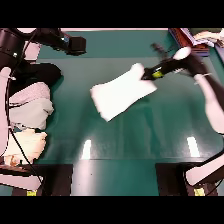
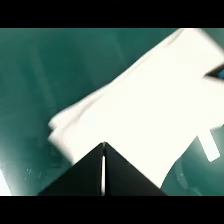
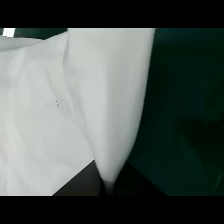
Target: Fold the shirts.
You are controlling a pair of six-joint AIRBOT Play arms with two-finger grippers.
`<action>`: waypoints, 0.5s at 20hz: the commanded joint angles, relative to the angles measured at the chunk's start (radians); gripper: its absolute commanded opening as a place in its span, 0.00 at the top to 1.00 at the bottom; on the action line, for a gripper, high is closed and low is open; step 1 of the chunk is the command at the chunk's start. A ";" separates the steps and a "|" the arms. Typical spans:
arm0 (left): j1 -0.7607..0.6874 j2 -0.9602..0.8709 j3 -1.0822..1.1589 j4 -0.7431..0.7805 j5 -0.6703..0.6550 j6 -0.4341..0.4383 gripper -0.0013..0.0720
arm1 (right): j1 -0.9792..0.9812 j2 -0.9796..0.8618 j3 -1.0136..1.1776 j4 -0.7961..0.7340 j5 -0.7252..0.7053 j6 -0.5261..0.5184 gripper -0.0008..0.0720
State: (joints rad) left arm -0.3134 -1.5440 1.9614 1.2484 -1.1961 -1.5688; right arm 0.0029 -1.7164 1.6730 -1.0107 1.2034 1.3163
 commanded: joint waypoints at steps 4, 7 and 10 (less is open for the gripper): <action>-0.051 -0.001 0.000 0.003 0.046 0.006 0.95 | -0.464 0.192 0.008 -0.212 0.029 0.113 0.97; -0.051 -0.001 0.000 0.003 0.045 0.006 0.95 | -0.666 0.219 0.008 -0.224 0.032 0.155 0.97; -0.051 -0.001 0.000 0.003 0.045 0.006 0.95 | -0.807 0.233 -0.002 -0.226 0.051 0.194 0.97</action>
State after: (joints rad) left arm -0.3618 -1.5440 1.9614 1.2518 -1.1549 -1.5639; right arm -0.6590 -1.5074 1.6775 -1.2163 1.2388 1.4658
